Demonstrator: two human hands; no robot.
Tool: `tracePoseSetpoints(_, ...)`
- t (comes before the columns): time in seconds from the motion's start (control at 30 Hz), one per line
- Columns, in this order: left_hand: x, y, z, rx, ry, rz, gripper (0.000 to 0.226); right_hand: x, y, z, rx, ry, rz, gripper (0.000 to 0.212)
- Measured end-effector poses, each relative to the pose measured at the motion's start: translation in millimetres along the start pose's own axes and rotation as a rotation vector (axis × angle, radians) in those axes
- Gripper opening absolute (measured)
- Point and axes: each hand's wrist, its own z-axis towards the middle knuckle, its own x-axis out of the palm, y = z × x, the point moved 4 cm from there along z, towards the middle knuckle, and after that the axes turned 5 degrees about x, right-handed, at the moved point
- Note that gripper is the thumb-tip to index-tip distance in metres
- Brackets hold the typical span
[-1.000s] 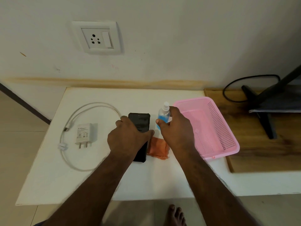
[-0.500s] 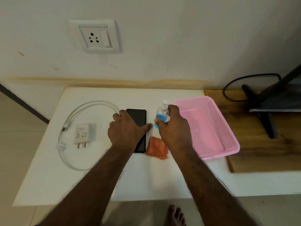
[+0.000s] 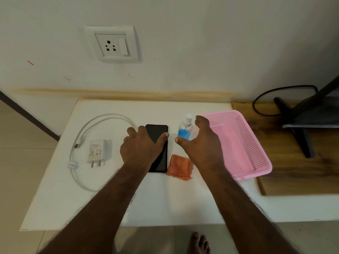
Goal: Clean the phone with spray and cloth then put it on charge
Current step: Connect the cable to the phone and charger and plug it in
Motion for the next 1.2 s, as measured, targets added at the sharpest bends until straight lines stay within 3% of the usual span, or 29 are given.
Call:
tracePoseSetpoints(0.13, -4.7, 4.2, 0.0, 0.028, -0.015, 0.021, 0.087, -25.9, 4.3, -4.9, -0.067, -0.172, 0.117, 0.086)
tracePoseSetpoints(0.3, -16.4, 10.4, -4.8, 0.097, -0.032, -0.023, 0.063, -49.0, 22.1, -31.3, -0.214, -0.427, 0.243, 0.039)
tracePoseSetpoints(0.4, -42.3, 24.8, -4.7, 0.084, -0.113, -0.102, 0.044, -37.3, 38.8, -47.0, -0.36, -0.296, 0.276, 0.02)
tracePoseSetpoints(0.5, -70.4, 59.9, -2.9, 0.039, -0.119, -0.142, 0.035, -6.7, 56.7, -62.6, -0.456, -0.002, 0.199, 0.022)
tracePoseSetpoints(0.7, -85.3, 131.4, -16.2, -0.139, 0.04, -0.12, 0.065, 44.6, 65.1, -70.3, -0.435, 0.278, -0.069, 0.026)
tracePoseSetpoints(0.83, -80.3, 142.6, -5.4, -0.202, 0.082, -0.129, 0.074, 59.0, 59.6, -66.6, -0.409, 0.331, -0.141, 0.03)
tracePoseSetpoints(1.07, -59.6, 157.9, 14.7, -0.168, 0.165, -0.128, 0.073, 72.2, 60.8, -52.4, -0.336, 0.303, -0.126, 0.026)
tracePoseSetpoints(1.2, -53.5, 154.8, 17.2, -0.156, 0.246, -0.084, 0.095, 81.8, 62.9, -46.1, -0.277, 0.324, -0.14, 0.025)
